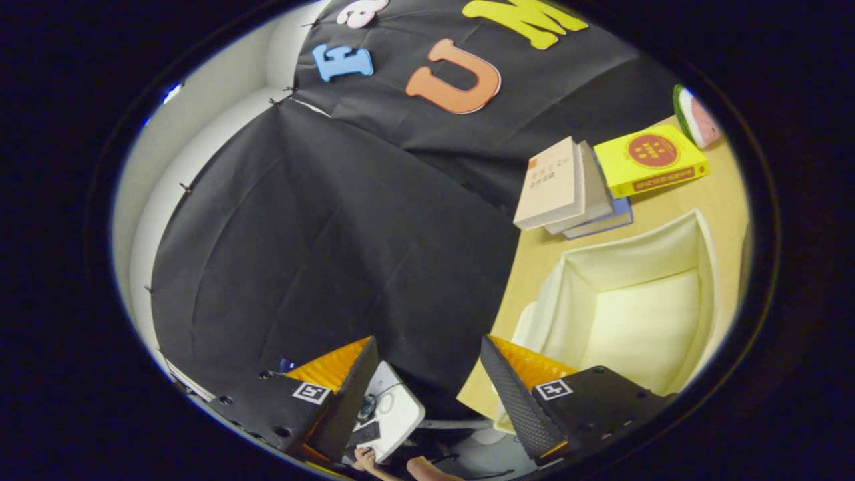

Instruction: Open the storage box then place both shoes into the box .Put the left shoe in first, then the right shoe, with the right side of both shoes facing outward in a uniform manner.

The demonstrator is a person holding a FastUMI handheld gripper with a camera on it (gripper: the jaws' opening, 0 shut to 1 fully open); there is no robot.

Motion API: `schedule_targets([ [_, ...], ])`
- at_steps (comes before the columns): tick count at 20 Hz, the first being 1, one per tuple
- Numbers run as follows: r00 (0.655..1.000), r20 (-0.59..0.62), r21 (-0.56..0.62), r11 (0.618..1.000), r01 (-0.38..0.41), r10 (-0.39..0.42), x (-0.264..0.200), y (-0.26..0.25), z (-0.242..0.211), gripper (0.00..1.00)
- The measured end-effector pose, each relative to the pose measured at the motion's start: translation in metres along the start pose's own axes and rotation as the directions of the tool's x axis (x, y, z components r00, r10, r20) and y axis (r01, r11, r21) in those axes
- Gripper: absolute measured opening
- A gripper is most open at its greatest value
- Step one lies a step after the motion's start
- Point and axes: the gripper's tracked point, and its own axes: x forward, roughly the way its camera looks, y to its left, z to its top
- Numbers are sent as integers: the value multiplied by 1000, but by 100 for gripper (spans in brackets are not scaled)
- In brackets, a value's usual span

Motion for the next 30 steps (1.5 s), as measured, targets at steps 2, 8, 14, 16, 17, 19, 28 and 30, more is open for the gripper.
schedule_targets([
  [2, 999, 6, 2, 999, 45, -45, -13, -23, 4, 95],
  [8, 987, 61, 19, 989, 146, -147, -67, -92, 27, 95],
  [14, 968, 88, 18, 972, 234, -235, -122, -145, 41, 95],
  [16, 950, 93, -19, 954, 300, -297, -142, -163, 44, 95],
  [17, 939, 100, -29, 943, 333, -328, -153, -172, 46, 95],
  [19, 920, 111, -37, 924, 381, -375, -171, -189, 49, 95],
  [28, 743, 72, -131, 733, 668, -665, -238, -287, 37, 95],
  [30, 702, 38, -160, 689, 707, -711, -244, -303, 27, 95],
])
